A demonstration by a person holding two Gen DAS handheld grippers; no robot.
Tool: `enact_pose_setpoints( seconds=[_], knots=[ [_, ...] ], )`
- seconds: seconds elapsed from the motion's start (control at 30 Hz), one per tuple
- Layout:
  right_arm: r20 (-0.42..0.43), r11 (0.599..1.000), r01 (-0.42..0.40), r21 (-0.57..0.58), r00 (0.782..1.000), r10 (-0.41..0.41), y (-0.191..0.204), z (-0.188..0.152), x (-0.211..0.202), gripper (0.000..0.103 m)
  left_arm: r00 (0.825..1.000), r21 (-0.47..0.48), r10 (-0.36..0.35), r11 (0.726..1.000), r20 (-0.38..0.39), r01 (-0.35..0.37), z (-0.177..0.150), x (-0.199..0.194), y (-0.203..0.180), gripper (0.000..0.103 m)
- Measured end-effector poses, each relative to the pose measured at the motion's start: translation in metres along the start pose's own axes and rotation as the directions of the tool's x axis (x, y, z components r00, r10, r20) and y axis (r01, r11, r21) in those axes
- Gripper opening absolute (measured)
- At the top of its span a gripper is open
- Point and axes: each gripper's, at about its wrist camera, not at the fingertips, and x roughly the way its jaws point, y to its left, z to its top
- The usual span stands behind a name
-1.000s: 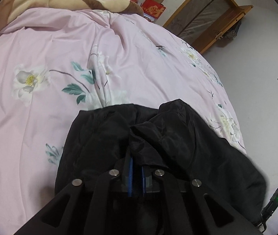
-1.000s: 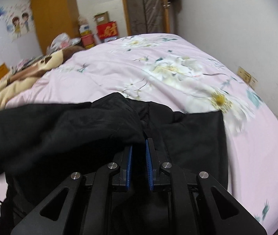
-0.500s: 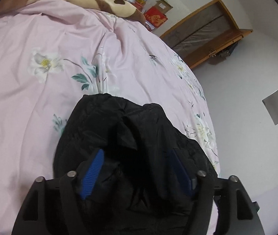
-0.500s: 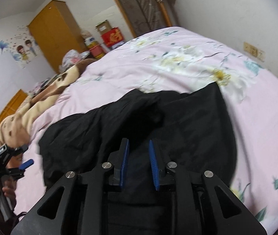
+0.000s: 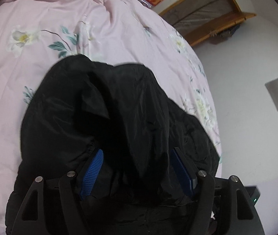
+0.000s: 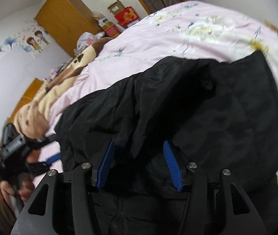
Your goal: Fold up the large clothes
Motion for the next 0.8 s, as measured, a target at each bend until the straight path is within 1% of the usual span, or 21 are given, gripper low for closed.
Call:
enact_pose_setpoints(
  seconds=[0.03, 0.07, 0.1, 0.13, 0.17, 0.2, 0.23, 0.33, 0.43, 0.47, 0.53, 0.6, 0.67, 0.7, 0.8],
  knots=[
    [-0.014, 1.000, -0.013, 0.019, 1.000, 0.013, -0.001, 0.000, 0.003, 0.053, 1.000, -0.005, 0.003, 1.000, 0.004, -0.003, -0.001, 0.000, -0.001, 0.062],
    [-0.020, 0.999, -0.031, 0.029, 0.999, 0.031, -0.001, 0.001, 0.005, 0.053, 1.000, 0.001, 0.001, 1.000, 0.005, -0.001, -0.002, 0.001, -0.004, 0.052],
    [-0.011, 0.999, -0.046, 0.025, 0.999, 0.046, 0.001, 0.001, 0.004, 0.035, 1.000, 0.006, 0.003, 1.000, -0.002, -0.003, -0.002, 0.000, -0.006, 0.044],
    [-0.003, 0.999, -0.049, 0.017, 0.999, 0.049, 0.004, 0.001, 0.002, 0.009, 1.000, 0.012, 0.001, 1.000, -0.008, -0.001, -0.002, -0.001, -0.008, 0.032],
    [0.007, 0.998, -0.053, 0.020, 0.999, 0.052, 0.005, 0.001, -0.002, 0.009, 1.000, 0.027, 0.002, 1.000, -0.007, -0.002, -0.002, -0.003, -0.011, 0.024],
    [0.020, 0.998, -0.067, 0.022, 0.998, 0.067, 0.006, 0.001, -0.007, 0.006, 1.000, 0.053, 0.004, 0.999, 0.004, -0.004, -0.004, -0.008, -0.015, 0.020],
    [0.033, 0.997, -0.077, 0.014, 0.997, 0.077, 0.008, 0.001, -0.013, 0.005, 1.000, 0.067, -0.003, 0.998, 0.006, 0.003, -0.006, -0.012, -0.016, 0.014],
    [0.081, 0.996, -0.076, -0.044, 0.994, 0.079, 0.019, -0.003, -0.039, 0.005, 0.999, 0.094, -0.038, 0.995, 0.017, 0.036, -0.013, -0.025, -0.024, 0.009],
    [0.098, 0.996, -0.056, -0.064, 0.993, 0.062, 0.025, -0.010, -0.058, 0.004, 0.999, 0.123, -0.044, 0.991, 0.014, 0.042, -0.031, -0.032, -0.027, 0.009],
    [0.101, 0.996, -0.062, -0.059, 0.993, 0.068, 0.023, -0.013, -0.061, 0.004, 0.999, 0.135, -0.034, 0.990, 0.012, 0.032, -0.037, -0.032, -0.026, 0.009],
    [0.071, 0.997, -0.066, -0.036, 0.995, 0.068, 0.018, -0.023, -0.058, 0.004, 1.000, 0.155, 0.008, 0.988, 0.011, -0.010, -0.048, -0.025, -0.019, 0.009],
    [0.042, 0.999, -0.005, -0.040, 0.999, 0.007, 0.012, -0.033, -0.047, 0.000, 0.998, 0.133, 0.068, 0.989, -0.001, -0.067, -0.051, -0.012, -0.006, 0.009],
    [-0.005, 0.999, 0.038, -0.014, 0.999, -0.038, 0.000, -0.042, -0.029, 0.000, 0.993, 0.104, 0.121, 0.987, -0.014, -0.119, -0.051, 0.002, 0.007, 0.009],
    [-0.014, 0.998, 0.056, -0.007, 0.998, -0.056, -0.005, -0.045, -0.023, 0.000, 0.989, 0.082, 0.143, 0.987, -0.022, -0.141, -0.052, 0.007, 0.013, 0.009],
    [-0.021, 0.997, 0.075, 0.008, 0.997, -0.075, -0.009, -0.044, -0.018, 0.000, 0.992, 0.072, 0.124, 0.990, -0.027, -0.122, -0.052, 0.009, 0.019, 0.009]
  ],
)
